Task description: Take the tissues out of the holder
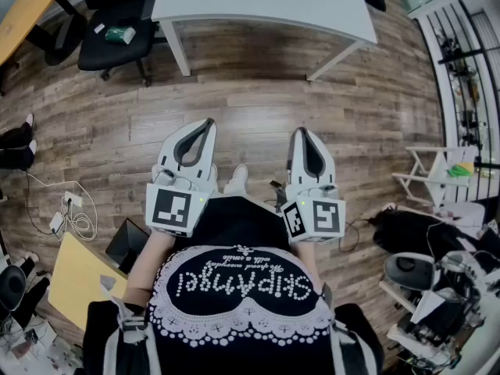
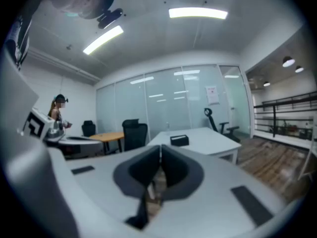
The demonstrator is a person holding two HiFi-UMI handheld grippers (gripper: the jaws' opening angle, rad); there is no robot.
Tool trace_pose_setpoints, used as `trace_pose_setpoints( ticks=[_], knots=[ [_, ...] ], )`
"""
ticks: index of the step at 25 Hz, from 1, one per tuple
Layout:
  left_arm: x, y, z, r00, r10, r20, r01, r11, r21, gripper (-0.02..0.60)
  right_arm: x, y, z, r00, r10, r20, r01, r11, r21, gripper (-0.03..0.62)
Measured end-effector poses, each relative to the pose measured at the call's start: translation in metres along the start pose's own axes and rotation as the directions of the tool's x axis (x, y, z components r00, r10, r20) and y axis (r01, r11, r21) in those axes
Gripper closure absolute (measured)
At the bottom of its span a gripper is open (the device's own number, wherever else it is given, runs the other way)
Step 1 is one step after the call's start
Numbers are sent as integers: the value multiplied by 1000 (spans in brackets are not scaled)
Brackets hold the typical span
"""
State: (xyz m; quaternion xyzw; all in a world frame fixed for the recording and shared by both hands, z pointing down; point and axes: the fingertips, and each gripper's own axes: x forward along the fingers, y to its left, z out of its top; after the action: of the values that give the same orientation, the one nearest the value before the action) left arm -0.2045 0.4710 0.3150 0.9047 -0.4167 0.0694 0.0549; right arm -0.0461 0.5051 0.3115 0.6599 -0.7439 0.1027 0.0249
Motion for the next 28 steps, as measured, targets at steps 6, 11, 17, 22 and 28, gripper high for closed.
trace_pose_setpoints(
  ticks=[6,11,17,22,28],
  knots=[
    [5,-7,2,1000,18,9,-18,1000,-2,560,0,-6,1,1000,17,4,-17,1000,-4,560],
    [10,-14,3,999,36,17,-36,999,-3,560,-5,-13,1,999,35,11,-35,999,-6,560],
    [20,-24,7,999,51,18,-51,999,-3,560,-5,-27,4,998,55,20,-55,998,-10,560],
    [25,-35,13,997,65,38,-65,998,-9,560,-6,-34,6,993,112,20,-111,992,-54,559],
    [29,-43,6,995,97,38,-96,995,-27,560,-9,-54,-3,992,124,7,-124,990,-66,559]
  ],
)
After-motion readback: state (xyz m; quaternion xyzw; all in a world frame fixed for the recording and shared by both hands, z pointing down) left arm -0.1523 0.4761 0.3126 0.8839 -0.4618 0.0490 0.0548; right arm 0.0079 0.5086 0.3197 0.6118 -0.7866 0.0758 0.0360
